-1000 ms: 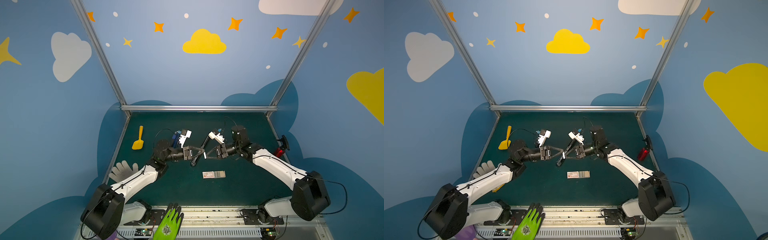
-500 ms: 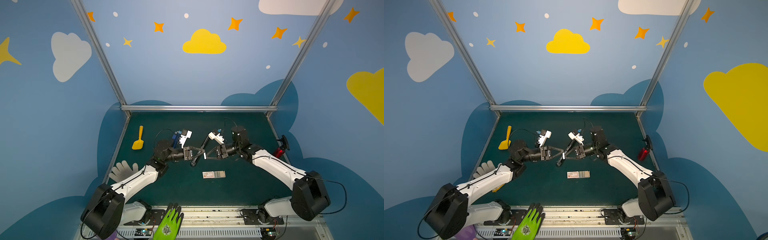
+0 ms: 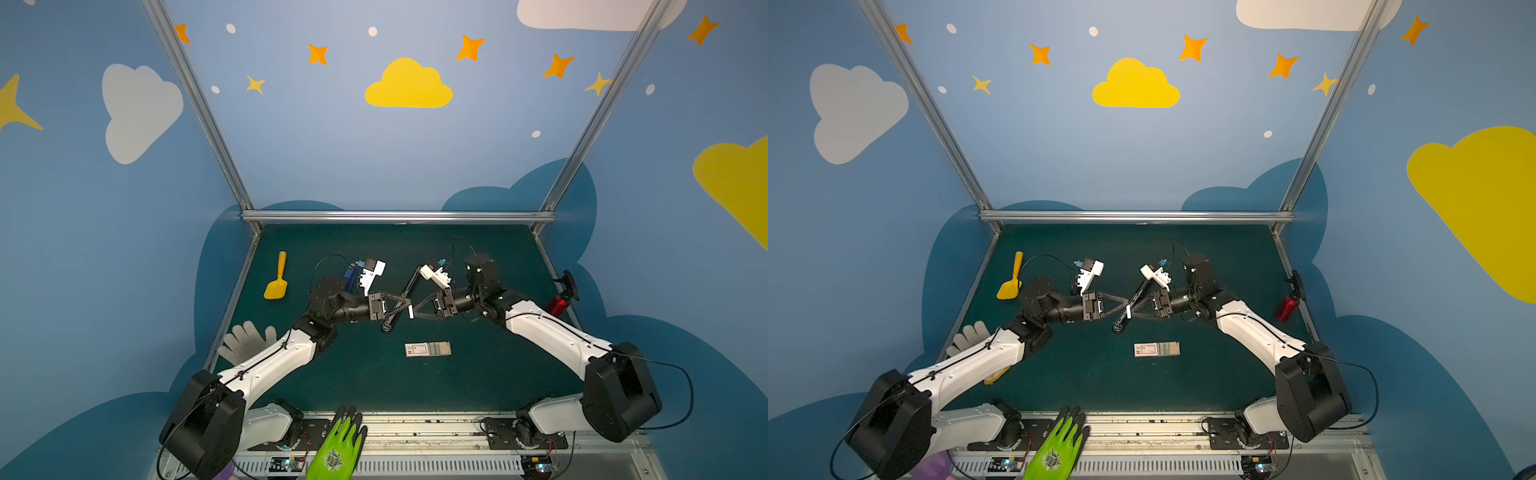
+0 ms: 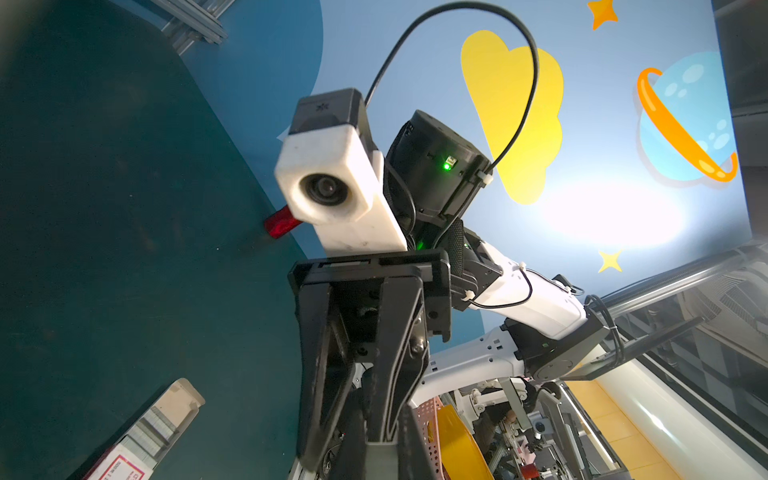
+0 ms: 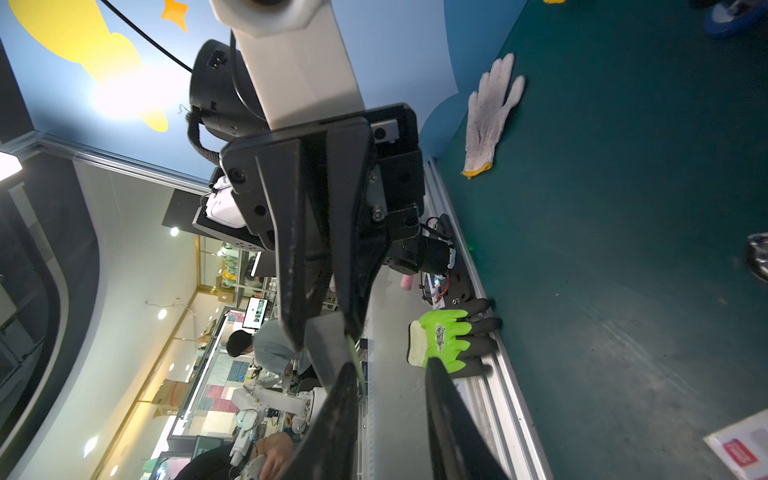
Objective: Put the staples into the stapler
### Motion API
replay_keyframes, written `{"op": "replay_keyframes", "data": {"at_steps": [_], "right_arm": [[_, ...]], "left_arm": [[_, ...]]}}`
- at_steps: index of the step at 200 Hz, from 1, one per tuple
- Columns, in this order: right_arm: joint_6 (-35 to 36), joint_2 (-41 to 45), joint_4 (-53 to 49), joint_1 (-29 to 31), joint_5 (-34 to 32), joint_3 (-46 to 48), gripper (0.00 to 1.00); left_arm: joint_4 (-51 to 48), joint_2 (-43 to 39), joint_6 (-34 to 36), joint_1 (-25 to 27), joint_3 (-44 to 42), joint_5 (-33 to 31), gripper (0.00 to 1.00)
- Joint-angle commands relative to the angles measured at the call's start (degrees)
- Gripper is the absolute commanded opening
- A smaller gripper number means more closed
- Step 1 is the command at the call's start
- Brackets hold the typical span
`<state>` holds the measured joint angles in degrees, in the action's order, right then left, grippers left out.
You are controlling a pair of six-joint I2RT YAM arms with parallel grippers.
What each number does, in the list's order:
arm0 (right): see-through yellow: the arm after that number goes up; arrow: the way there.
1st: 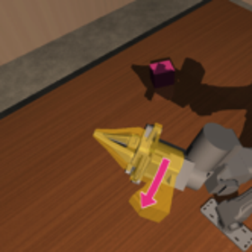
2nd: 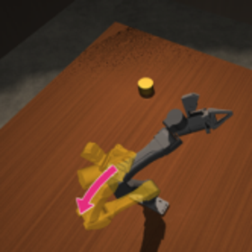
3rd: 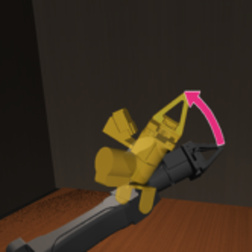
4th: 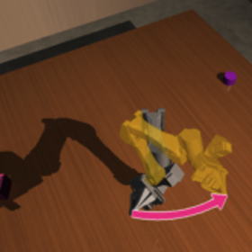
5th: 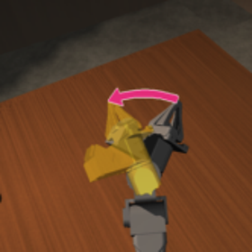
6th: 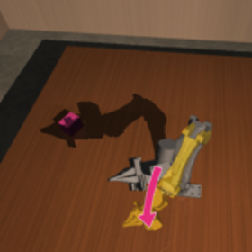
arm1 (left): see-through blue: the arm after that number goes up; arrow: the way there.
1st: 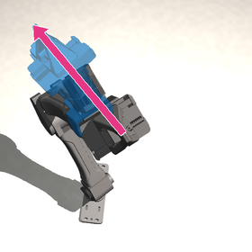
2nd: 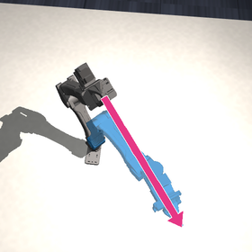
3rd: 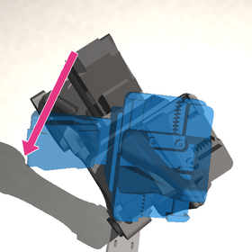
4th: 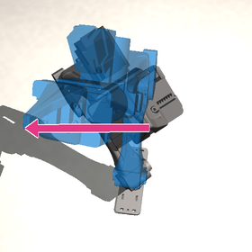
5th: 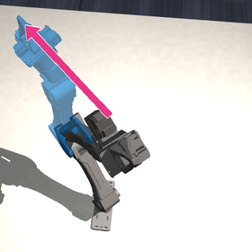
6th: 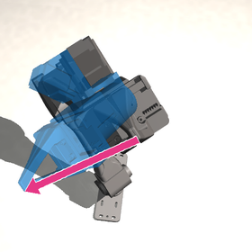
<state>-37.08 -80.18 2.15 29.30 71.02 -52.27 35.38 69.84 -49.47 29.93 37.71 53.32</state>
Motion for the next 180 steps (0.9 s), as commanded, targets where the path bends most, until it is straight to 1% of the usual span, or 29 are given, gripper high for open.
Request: {"op": "replay_keyframes", "data": {"at_steps": [1, 13, 31, 51, 63, 73, 111, 135, 153, 180], "right_arm": [[2.1, 2.5, -2.7, -1.8, -1.9, 1.1, 0.32], [4.4, 3.2, -6.7, -3.1, -3.6, 1.0, 0.32], [8.6, 4.1, -14.5, -5.4, -8.6, 0.6, 0.32], [13.5, 3.9, -22.9, -6.9, -16.6, -0.1, 0.32], [14.8, 3.8, -25.3, -7.0, -22.3, 0.1, 0.32], [16.3, 3.3, -27.3, -6.9, -25.6, -0.1, 0.32], [17.2, 4.4, -24.2, -6.1, -35.4, 2.7, 0.39], [16.7, 6.2, -20.3, -4.3, -42.4, 4.8, 0.42], [16.2, 6.2, -18.4, -2.9, -44.6, 5.1, 0.42], [15.5, 5.3, -16.0, -1.4, -46.7, 5.6, 0.42]], "left_arm": [[-6.6, -2.1, 4.9, -0.9, 2.1, -2.0, 0.08], [-11.6, -2.9, 7.6, -1.4, 2.8, -4.2, 0.08], [-23.4, -3.3, 13.9, -1.8, 5.4, -8.6, 0.09], [-34.6, -2.0, 20.4, -1.9, 8.7, -13.8, 0.09], [-39.3, -0.6, 23.1, -1.9, 10.7, -16.7, 0.09], [-41.7, 0.8, 24.6, -1.9, 11.9, -19.2, 0.09], [-49.7, 9.3, 31.5, -1.8, 19.2, -25.3, 0.10], [-52.5, 15.7, 33.9, -1.5, 24.1, -30.6, 0.10], [-54.8, 21.0, 36.1, -1.0, 28.4, -35.6, 0.10], [-57.4, 28.5, 38.6, 0.2, 34.8, -40.1, 0.08]]}}
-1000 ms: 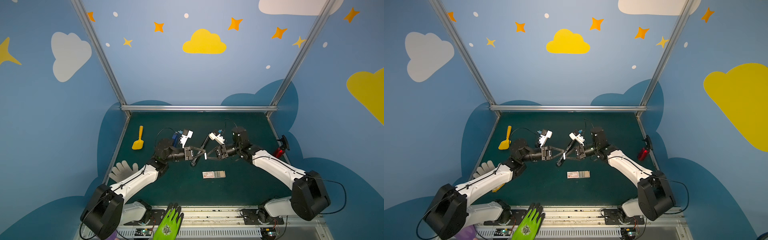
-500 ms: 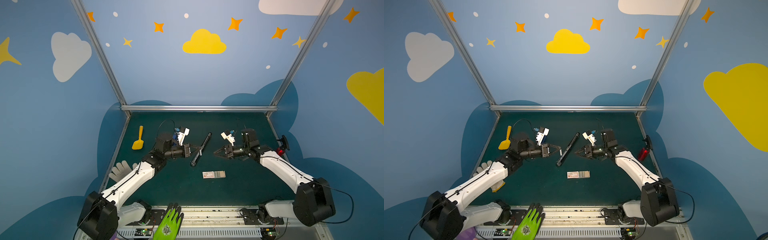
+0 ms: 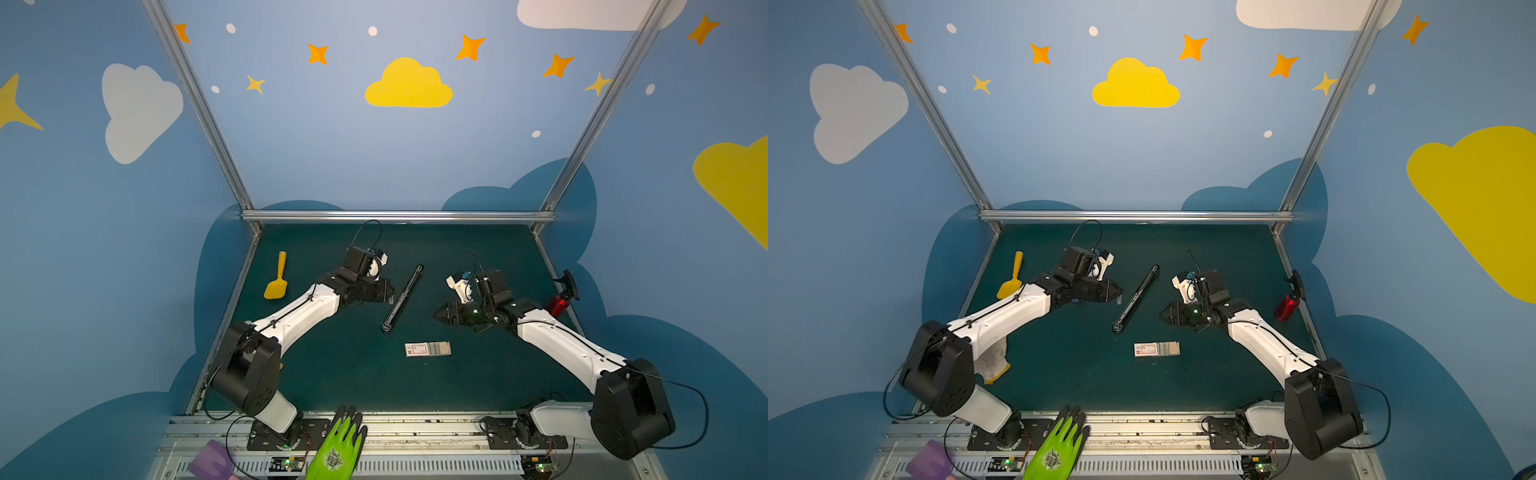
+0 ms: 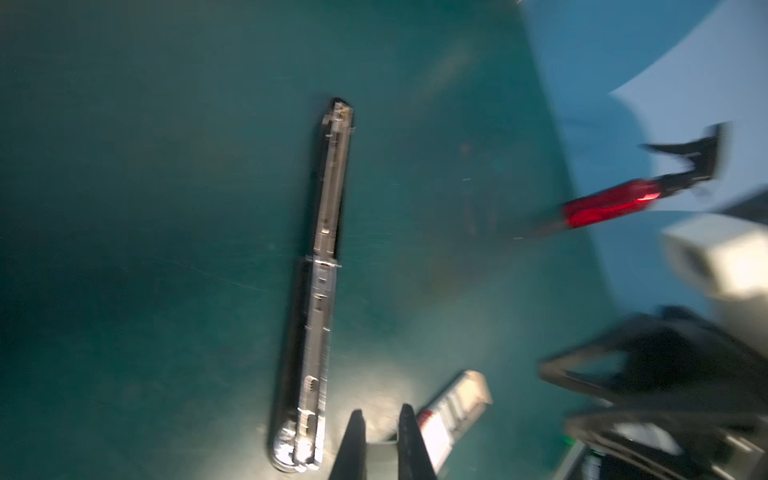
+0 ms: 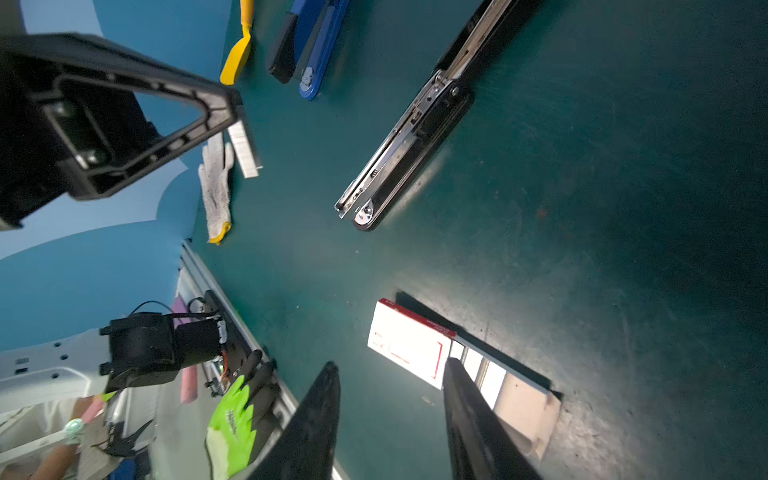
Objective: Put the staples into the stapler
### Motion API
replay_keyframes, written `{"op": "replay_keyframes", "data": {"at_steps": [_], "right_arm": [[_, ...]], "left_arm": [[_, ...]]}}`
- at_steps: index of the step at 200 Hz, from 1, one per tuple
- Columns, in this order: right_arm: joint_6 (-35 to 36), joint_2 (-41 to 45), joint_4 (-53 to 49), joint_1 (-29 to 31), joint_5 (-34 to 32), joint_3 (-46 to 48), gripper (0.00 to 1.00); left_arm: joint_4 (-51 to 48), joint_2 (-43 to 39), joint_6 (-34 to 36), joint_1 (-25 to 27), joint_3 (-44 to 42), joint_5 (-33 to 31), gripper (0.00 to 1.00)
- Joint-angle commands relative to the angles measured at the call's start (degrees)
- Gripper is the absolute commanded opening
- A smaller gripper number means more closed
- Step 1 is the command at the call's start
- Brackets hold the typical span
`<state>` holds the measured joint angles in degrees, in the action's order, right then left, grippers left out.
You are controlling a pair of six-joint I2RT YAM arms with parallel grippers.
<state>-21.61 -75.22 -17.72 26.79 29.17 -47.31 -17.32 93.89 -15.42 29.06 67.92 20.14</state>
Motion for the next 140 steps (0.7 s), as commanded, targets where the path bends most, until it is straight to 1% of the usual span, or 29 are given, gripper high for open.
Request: {"op": "replay_keyframes", "data": {"at_steps": [1, 7, 10, 20, 59, 105, 140], "right_arm": [[0.1, 0.3, 3.9, 1.1, -4.8, 0.7, 0.42], [-0.1, -0.2, 4.2, 1.3, -4.7, 0.7, 0.42], [-0.2, -0.4, 4.3, 1.3, -4.6, 0.5, 0.42], [-0.3, -1.3, 4.5, 1.6, -4.4, 0.3, 0.43], [-0.5, -2.4, 5.2, 2.6, -4.7, 0.5, 0.42], [-0.4, -1.6, 5.1, 2.6, -5.3, 0.8, 0.42], [-0.1, 0.0, 4.0, 2.6, -5.6, 0.8, 0.42]], "left_arm": [[-4.7, 4.7, 4.6, 1.1, 4.9, -7.1, 0.08], [-5.1, 5.9, 5.0, 1.6, 6.3, -7.7, 0.08], [-5.4, 6.8, 5.3, 1.8, 7.1, -9.4, 0.08], [-6.9, 9.2, 6.3, 2.5, 9.8, -11.4, 0.09], [-12.5, 17.7, 8.9, 5.1, 19.8, -16.3, 0.09], [-15.7, 24.7, 11.1, 6.9, 27.1, -19.0, 0.10], [-17.0, 28.1, 11.9, 7.2, 30.2, -20.6, 0.10]]}}
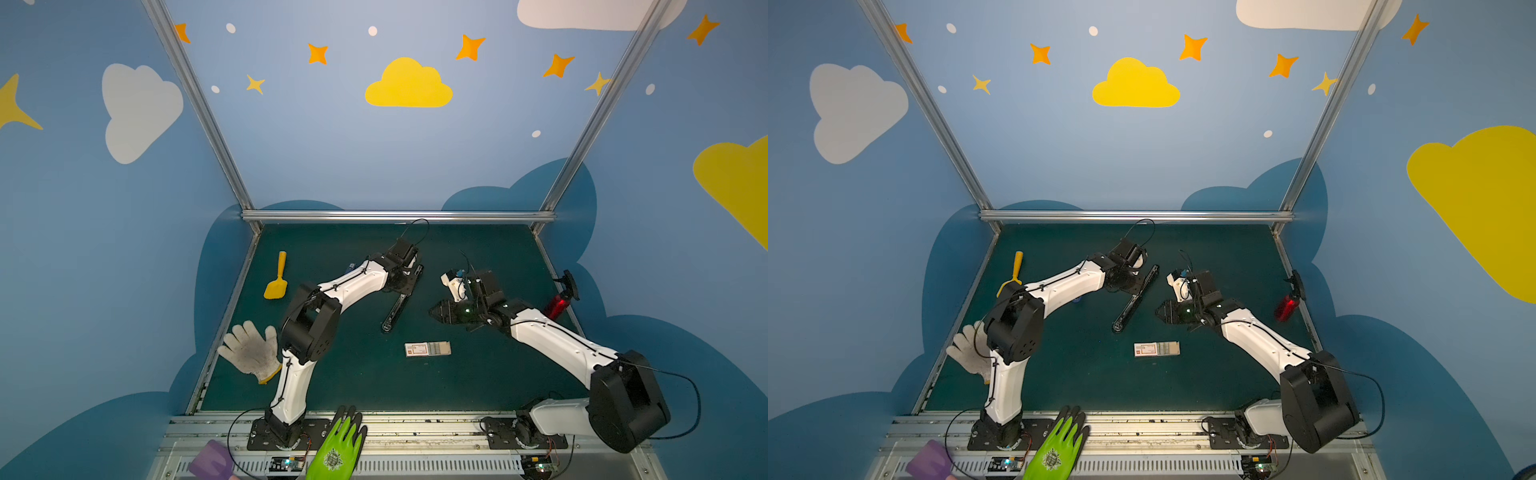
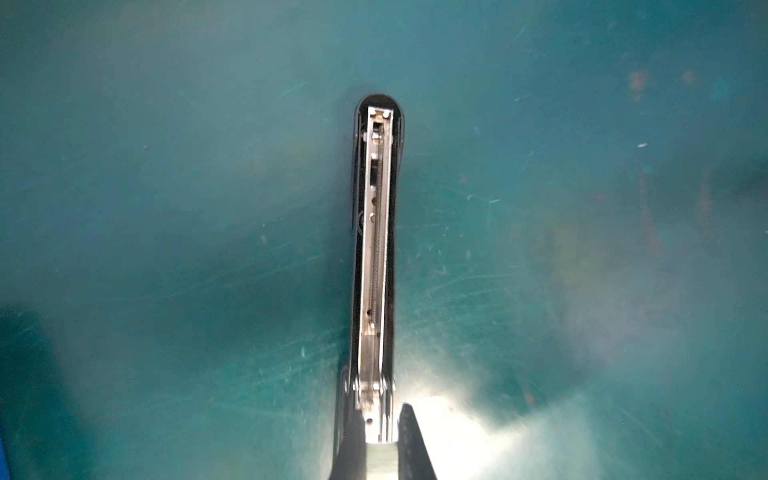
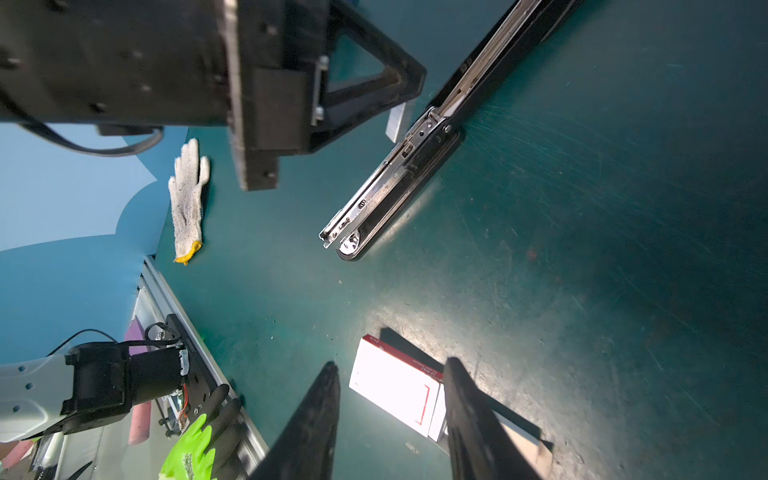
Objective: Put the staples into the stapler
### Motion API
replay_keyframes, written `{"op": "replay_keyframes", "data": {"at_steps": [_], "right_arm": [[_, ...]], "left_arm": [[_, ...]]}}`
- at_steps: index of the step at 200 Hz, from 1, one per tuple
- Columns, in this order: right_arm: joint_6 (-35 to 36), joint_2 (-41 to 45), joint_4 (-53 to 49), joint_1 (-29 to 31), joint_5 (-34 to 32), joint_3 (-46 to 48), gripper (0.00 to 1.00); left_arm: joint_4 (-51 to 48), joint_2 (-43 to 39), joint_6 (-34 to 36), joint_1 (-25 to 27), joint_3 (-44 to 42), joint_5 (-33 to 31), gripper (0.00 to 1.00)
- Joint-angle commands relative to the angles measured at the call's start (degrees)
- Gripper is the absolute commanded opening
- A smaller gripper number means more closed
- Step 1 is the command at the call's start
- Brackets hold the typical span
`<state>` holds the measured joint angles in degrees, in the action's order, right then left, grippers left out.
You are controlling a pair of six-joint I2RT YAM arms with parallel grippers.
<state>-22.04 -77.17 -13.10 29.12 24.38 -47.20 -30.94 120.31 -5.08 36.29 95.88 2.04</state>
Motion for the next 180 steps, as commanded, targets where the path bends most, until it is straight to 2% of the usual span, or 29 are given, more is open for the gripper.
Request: {"op": "replay_keyframes", "data": {"at_steps": [1, 180], "right_arm": [[0.4, 2.1, -0.5, 0.2, -0.8, 0.7, 0.42], [-0.4, 4.7, -0.9, 0.1, -0.9, 2.6, 0.41]], "left_arm": [[-3.5, 1.8, 1.6, 0.0, 2.3, -2.6, 0.10], [-4.5, 5.5, 3.1, 0.4, 5.8, -1.9, 0.09]]}}
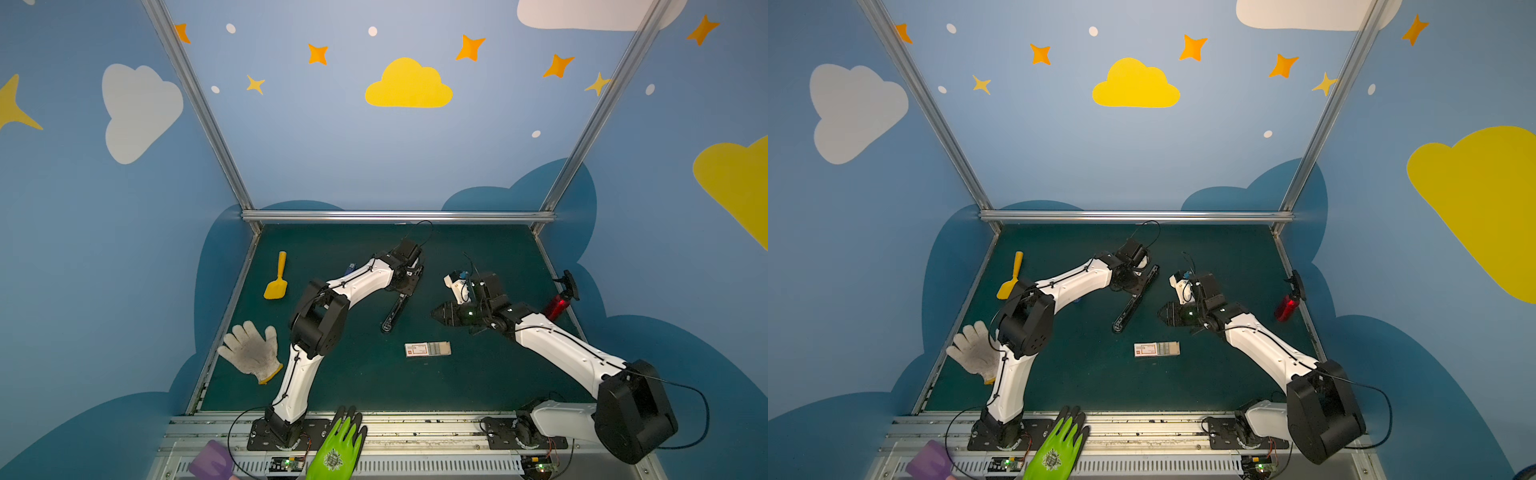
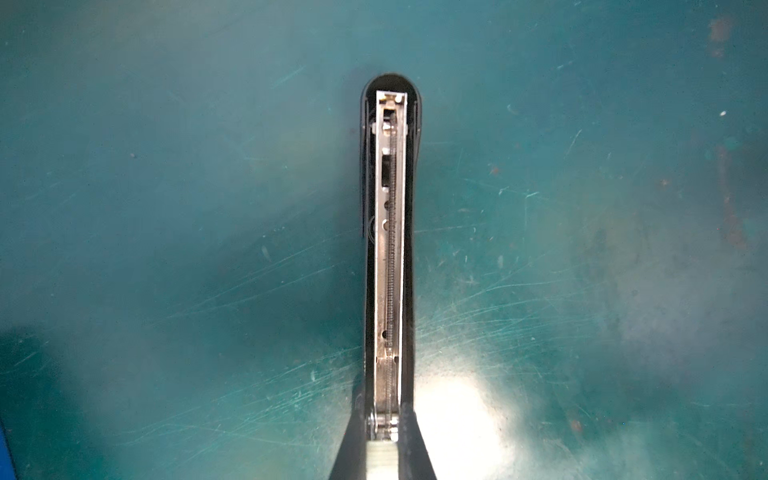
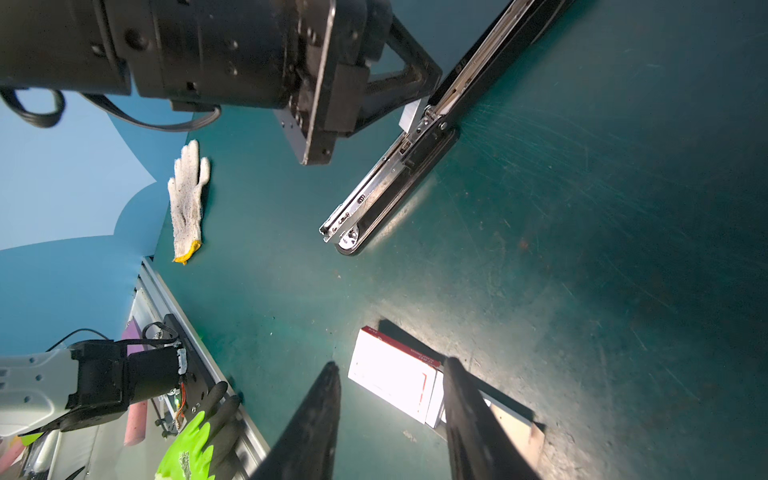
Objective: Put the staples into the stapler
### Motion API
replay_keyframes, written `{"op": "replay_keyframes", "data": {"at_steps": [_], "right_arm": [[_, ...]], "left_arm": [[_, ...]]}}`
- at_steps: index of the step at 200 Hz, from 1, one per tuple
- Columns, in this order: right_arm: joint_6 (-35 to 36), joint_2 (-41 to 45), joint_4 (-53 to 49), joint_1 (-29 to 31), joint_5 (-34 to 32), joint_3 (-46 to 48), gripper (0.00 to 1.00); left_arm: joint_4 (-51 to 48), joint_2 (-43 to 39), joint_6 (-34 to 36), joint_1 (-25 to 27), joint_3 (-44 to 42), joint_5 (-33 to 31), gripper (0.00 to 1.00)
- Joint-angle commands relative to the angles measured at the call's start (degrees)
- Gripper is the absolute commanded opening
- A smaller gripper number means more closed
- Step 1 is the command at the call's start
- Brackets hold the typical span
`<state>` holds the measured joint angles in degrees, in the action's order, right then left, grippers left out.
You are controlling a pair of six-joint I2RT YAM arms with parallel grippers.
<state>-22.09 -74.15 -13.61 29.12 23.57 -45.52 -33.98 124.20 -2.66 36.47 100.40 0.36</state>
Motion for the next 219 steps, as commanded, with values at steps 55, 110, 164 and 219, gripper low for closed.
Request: {"op": "replay_keyframes", "data": {"at_steps": [55, 110, 164, 219], "right_arm": [[-0.5, 1.7, -0.2, 0.0, 0.0, 1.3, 0.41], [-0.5, 1.7, 0.1, -0.2, 0.1, 1.6, 0.41], [-0.9, 1.7, 0.7, -0.3, 0.2, 1.9, 0.41], [-1.3, 1.6, 1.3, -0.3, 0.7, 2.1, 0.41]], "left_arm": [[-1.3, 2.0, 0.3, 0.7, 0.7, 0.3, 0.08], [-0.9, 1.1, 0.3, 0.8, -1.2, 0.0, 0.07], [-0.5, -0.8, 0.0, 1.0, -4.0, -0.4, 0.07], [0.5, -4.1, -0.1, 1.7, -7.8, -2.2, 0.15]]}}
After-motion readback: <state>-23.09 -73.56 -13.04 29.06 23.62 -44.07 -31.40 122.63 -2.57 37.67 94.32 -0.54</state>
